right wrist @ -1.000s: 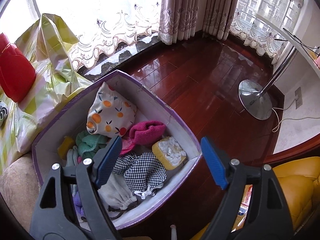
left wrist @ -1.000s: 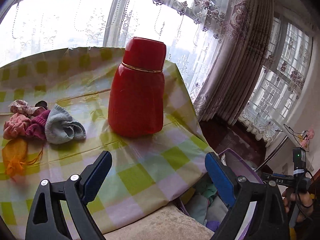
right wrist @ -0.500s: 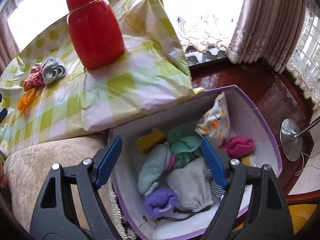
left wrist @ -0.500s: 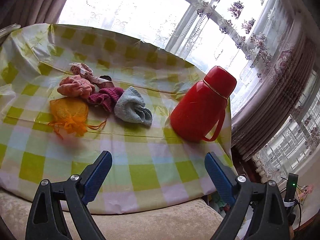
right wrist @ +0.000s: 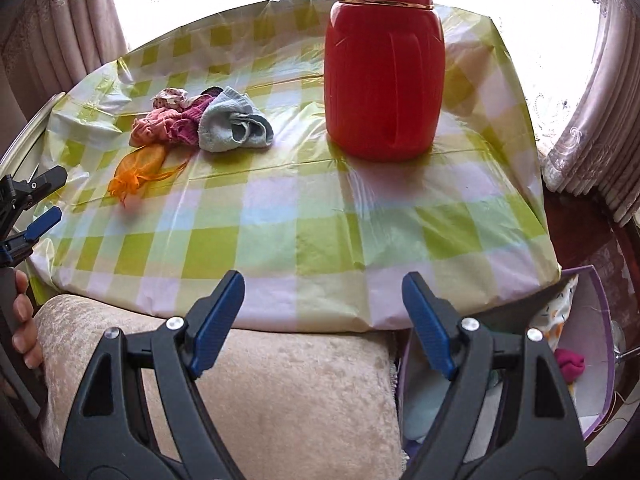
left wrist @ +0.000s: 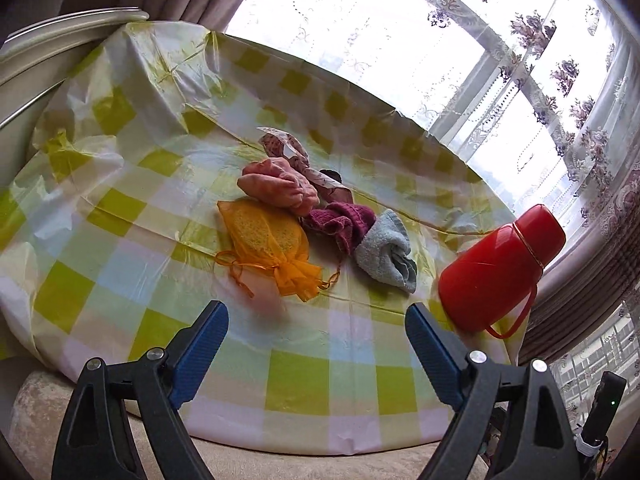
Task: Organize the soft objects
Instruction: 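Move both grippers back over the remaining items on the tablecloth, then grasp the orange mesh sponge bag with the left gripper while the right grasps the light blue sock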
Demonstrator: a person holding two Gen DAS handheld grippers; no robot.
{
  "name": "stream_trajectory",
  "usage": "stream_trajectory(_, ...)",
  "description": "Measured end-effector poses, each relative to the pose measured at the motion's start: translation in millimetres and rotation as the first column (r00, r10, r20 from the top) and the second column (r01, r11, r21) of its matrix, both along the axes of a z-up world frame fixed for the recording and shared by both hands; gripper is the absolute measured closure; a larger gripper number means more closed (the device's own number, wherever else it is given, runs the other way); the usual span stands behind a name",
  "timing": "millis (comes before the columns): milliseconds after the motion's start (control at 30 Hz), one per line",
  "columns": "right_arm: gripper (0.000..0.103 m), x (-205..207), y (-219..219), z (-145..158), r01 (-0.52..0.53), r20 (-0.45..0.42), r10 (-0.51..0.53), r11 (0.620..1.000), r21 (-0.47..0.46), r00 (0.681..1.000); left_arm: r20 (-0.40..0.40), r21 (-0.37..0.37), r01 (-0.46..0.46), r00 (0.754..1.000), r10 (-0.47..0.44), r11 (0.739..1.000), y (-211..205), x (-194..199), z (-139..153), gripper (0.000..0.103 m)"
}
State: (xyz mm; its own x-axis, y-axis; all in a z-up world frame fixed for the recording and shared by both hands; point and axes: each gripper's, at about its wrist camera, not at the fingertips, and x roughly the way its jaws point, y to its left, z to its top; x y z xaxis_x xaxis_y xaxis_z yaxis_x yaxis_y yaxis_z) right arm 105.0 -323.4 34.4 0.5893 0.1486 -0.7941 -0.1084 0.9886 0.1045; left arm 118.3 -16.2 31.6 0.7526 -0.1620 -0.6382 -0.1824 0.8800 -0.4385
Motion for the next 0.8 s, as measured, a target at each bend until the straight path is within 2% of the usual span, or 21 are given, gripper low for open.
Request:
stream_trajectory(267,0.018,36,35,-3,-0.043,0.019,0.043,0.999,0.002,0.999,-0.115,0.036,-0.058,0.992,0.061,0.998,19,53,-23,0.009)
stream_trajectory(400,0.017,58,51,-5,-0.057,0.031,0.057,0.998,0.005,0.998,-0.175,0.094,-0.053,0.982,0.069,0.994,20,84,-39,0.005)
stream_trajectory(633,0.015,103,84,-13,-0.079,0.043,0.079,0.997,-0.001,0.996,-0.235,0.201,-0.041,0.968,0.089,0.979,13,124,-60,0.003)
stream_trajectory(800,0.011,133,99,-16,-0.079,0.086,0.077,0.997,0.02,0.993,-0.25,0.241,-0.016,0.965,0.078,0.97,9,141,-72,0.003)
